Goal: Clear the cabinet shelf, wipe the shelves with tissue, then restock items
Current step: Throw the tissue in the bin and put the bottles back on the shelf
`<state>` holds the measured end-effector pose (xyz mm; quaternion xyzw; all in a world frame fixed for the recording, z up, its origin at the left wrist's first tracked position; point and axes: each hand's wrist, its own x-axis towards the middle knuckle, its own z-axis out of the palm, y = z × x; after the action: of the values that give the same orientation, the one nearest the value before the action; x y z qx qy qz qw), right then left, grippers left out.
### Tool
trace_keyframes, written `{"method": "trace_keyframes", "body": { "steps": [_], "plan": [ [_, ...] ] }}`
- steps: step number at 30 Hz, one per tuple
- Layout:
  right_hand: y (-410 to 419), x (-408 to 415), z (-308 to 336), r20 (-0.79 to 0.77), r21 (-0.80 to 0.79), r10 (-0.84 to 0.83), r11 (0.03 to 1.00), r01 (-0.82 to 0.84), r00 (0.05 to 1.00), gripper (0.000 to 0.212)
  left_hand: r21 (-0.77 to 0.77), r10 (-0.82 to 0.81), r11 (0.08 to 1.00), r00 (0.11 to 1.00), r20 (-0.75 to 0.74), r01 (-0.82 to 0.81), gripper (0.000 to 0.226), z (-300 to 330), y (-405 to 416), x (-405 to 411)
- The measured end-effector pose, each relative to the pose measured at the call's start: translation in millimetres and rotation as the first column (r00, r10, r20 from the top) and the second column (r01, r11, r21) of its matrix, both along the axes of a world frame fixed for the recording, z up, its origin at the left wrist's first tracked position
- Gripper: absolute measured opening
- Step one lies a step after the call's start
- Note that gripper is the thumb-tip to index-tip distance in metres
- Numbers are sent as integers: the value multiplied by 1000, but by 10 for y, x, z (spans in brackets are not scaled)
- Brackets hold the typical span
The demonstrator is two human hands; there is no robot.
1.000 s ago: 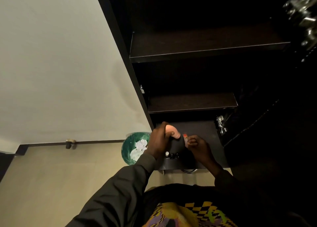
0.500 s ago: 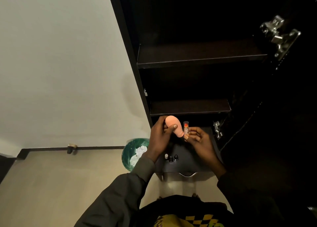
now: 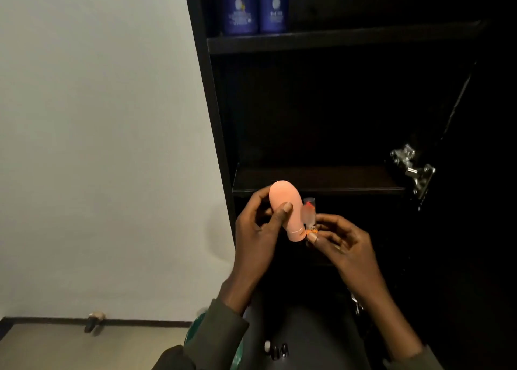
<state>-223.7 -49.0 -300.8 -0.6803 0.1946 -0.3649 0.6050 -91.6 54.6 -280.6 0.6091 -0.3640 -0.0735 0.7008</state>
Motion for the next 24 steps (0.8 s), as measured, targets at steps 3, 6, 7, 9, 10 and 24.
{"method": "trace_keyframes", "body": {
  "steps": [3, 6, 7, 9, 10, 24],
  "plan": [
    [-35, 27, 546, 89, -113, 19, 994, -9, 996, 30, -68, -34, 997, 998, 62, 39, 39, 531, -58, 17],
    [-78, 56, 1020, 147, -209, 24, 978, 7, 989, 29, -120, -35, 992, 991, 127, 50, 43, 1010, -113, 51],
    [-97, 67, 1183, 163, -242, 20, 970, 20, 986, 29, -142, -30, 989, 988, 150, 52, 42, 1171, -136, 67],
    [-142, 93, 1474, 187, -277, 18, 960, 35, 982, 28, -177, -18, 983, 985, 171, 48, 35, 1448, -180, 108],
    [-171, 114, 1629, 213, -287, 17, 957, 45, 977, 27, -210, -8, 977, 986, 168, 44, 31, 1580, -202, 136],
    [-727, 473, 3277, -9, -532, -392, 781, 328, 920, 16, -314, 246, 936, 935, 256, -161, 41, 2600, -353, 476]
  ]
}}
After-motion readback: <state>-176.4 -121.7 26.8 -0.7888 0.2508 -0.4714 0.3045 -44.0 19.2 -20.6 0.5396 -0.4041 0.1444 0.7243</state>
